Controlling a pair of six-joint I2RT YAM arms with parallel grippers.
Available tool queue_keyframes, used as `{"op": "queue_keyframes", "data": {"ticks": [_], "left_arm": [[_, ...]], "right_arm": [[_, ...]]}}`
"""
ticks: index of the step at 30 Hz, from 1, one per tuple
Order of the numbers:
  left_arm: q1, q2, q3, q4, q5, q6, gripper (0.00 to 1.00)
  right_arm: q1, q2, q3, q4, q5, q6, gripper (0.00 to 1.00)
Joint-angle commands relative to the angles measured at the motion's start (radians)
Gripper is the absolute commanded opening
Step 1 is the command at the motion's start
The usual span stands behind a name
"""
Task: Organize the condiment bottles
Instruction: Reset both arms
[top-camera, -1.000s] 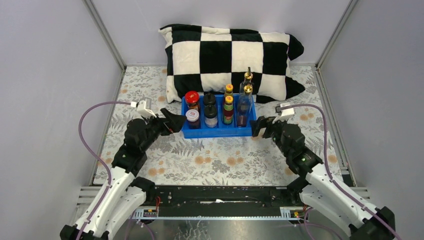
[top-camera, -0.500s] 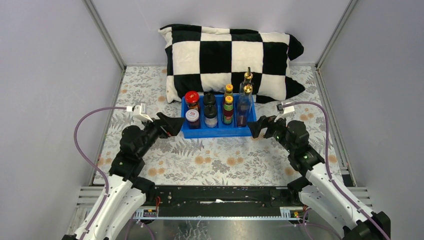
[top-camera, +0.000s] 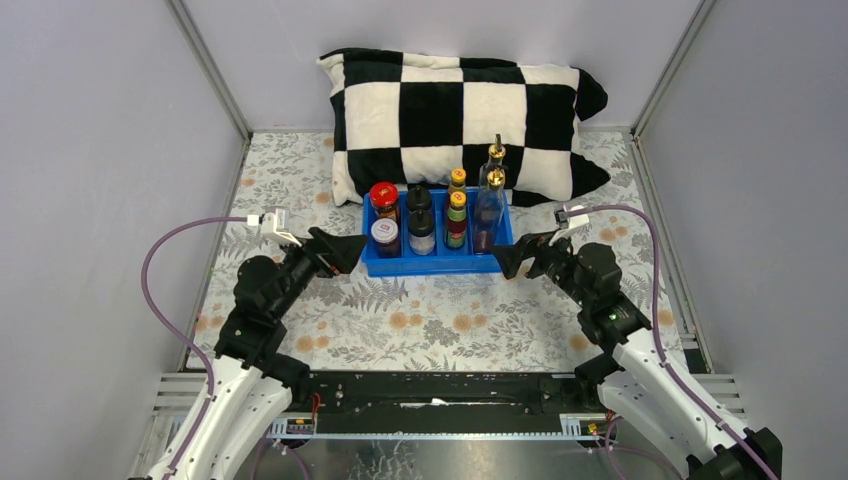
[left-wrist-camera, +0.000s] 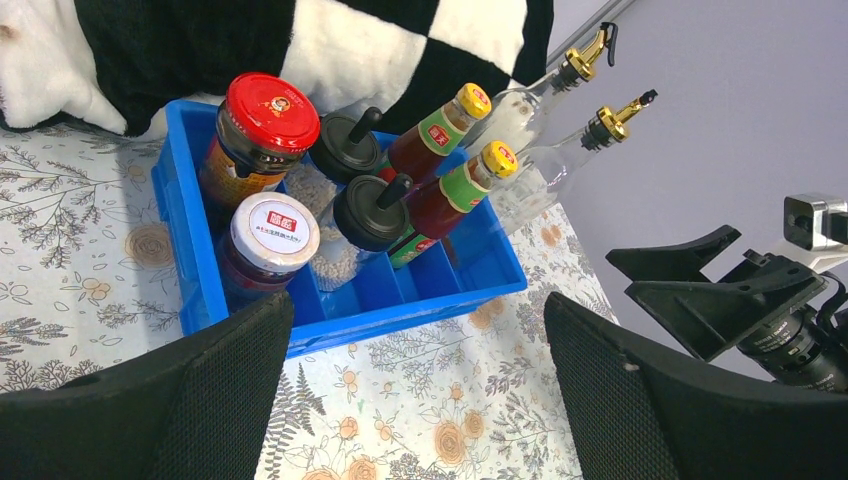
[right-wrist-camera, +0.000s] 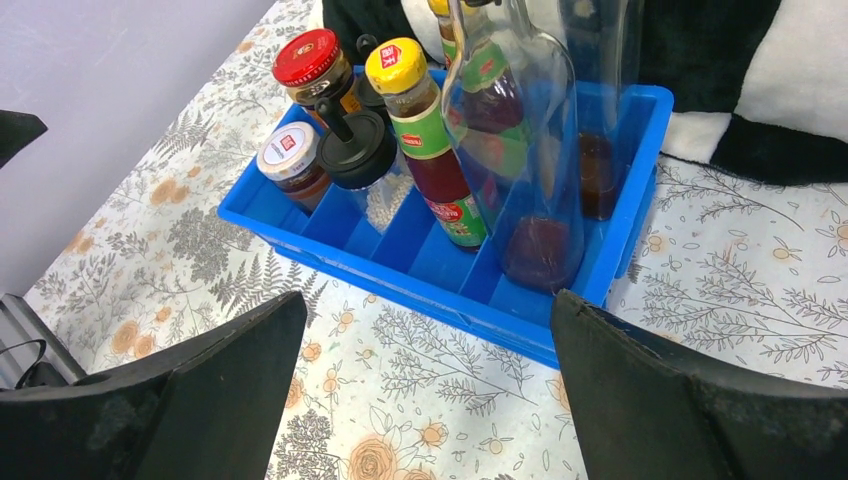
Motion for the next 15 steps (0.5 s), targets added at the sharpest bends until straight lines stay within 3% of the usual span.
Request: {"op": "queue_keyframes", "data": {"ticks": [1, 15], "left_arm": [[-0.006, -0.011, 0.018, 0.014, 0.013, 0.003, 0.99], [-0.006, -0.004, 0.041, -0.004, 0.018, 0.010, 0.99]], "right_arm": [[-0.004, -0.032, -0.005, 0.052, -0.025, 0.011, 1.00], [-0.004, -0.010, -0.009, 0.072, -0.025, 0.014, 1.00]]}}
